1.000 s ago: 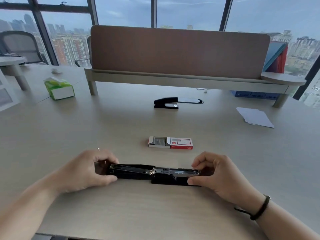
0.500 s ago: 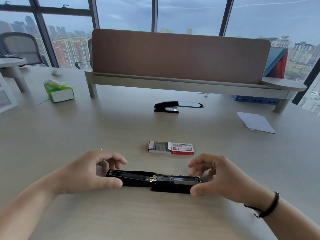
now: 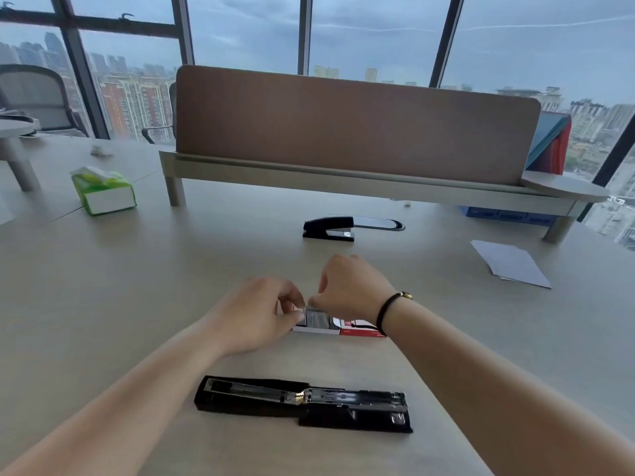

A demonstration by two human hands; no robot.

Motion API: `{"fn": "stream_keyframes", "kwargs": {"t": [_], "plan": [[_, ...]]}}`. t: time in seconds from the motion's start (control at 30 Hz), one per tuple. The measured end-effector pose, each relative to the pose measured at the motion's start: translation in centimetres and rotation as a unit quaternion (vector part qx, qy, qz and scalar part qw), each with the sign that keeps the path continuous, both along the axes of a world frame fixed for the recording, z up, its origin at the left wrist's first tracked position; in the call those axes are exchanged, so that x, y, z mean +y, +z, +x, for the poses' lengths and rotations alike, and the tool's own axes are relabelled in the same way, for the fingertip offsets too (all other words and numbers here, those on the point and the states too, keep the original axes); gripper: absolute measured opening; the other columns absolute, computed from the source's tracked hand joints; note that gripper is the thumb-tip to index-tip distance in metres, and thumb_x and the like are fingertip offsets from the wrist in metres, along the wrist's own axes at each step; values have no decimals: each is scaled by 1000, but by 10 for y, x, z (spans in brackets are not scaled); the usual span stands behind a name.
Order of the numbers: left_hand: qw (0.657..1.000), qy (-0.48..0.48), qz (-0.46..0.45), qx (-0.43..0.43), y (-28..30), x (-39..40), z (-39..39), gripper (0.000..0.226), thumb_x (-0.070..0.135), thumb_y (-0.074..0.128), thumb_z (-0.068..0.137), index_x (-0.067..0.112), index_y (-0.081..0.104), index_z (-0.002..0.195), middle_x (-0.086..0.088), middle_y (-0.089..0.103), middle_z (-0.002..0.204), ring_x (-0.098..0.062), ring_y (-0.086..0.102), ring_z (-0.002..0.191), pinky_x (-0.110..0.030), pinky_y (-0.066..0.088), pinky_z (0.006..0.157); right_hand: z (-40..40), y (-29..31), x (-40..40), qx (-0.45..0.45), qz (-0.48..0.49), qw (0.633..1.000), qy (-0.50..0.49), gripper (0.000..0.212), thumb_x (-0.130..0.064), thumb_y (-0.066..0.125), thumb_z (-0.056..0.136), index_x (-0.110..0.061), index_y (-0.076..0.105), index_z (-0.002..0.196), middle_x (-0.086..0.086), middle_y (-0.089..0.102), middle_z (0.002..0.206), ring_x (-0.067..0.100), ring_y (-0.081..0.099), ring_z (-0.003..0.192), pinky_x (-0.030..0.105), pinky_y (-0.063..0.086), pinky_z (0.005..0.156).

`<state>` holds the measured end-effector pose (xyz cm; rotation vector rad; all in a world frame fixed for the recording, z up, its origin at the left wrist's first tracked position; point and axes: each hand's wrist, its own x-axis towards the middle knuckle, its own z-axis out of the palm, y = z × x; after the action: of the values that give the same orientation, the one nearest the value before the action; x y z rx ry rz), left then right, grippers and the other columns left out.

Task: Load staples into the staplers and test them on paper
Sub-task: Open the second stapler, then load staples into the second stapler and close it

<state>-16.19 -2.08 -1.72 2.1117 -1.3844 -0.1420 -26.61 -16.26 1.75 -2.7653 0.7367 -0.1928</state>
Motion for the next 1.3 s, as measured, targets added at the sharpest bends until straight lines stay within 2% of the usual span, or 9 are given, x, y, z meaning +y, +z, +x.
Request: {"fn": "stream_keyframes", "kwargs": {"t": [0.1,0.23,0.53,0.73,0.9,1.07,1.13,1.2,1.3], "plan": [[1000,24,-3,-5,-8,8,3,8,38,70,83,30,71,84,16,62,67,2,55,63,-24,50,65,6,-4,-4,34,-6,999,5,21,-23,63,72,-16,49,58,2,56,65,29,60,80,29,45,57],[999,33,-1,6,-8,15,3,3,31,69,83,31,72,83,16,63,67,2,55,63,-23,49,65,9,-6,-2,52,-20,998,8,33,-30,68,76,-19,40,62,-2,47,68,27,58,86,30,39,54],[999,36,-16,21,-1,19,-2,0,31,71,82,30,71,82,12,63,67,-3,57,66,-31,53,67,1,-4,4,66,-16,998,-18,34,-26,69,73,-21,37,65,-2,45,71,26,55,79,28,39,55],[999,36,-23,30,1,20,-6,2,30,72,82,29,72,83,11,61,63,-5,56,62,-26,48,63,2,-1,8,61,21,998,-11,29,-18,68,71,-15,45,53,0,48,53,17,46,52,24,31,43],[996,-6,-50,72,9,21,-17,11,36,76,81,26,75,87,7,67,70,-3,59,65,-11,43,59,-22,12,10,-49,139,989,-23,22,-28,73,72,-7,74,62,2,63,52,11,50,46,21,41,46],[988,-93,-25,117,21,21,-48,25,48,77,75,30,76,92,16,71,85,2,60,75,-7,42,65,-74,5,13,-161,351,922,6,17,-17,80,77,-1,73,76,11,74,63,15,66,53,25,54,55],[988,-91,-12,126,22,19,-59,25,49,79,73,31,75,90,17,70,80,4,58,71,-8,42,63,-92,-1,14,-212,401,891,14,9,-8,78,79,-2,73,75,14,74,65,18,69,57,29,57,61],[988,-84,-4,126,23,16,-68,26,49,80,73,30,75,90,15,68,75,6,55,65,-7,41,59,-106,-7,14,-242,411,879,17,7,-10,79,79,-6,75,75,15,74,68,17,68,61,30,56,66],[987,-93,-3,133,24,14,-76,22,48,79,75,30,76,89,18,67,73,8,53,57,-6,39,54,-119,-14,17,-265,363,893,25,20,-37,80,69,-18,77,75,14,73,75,15,59,64,30,49,65]]}}
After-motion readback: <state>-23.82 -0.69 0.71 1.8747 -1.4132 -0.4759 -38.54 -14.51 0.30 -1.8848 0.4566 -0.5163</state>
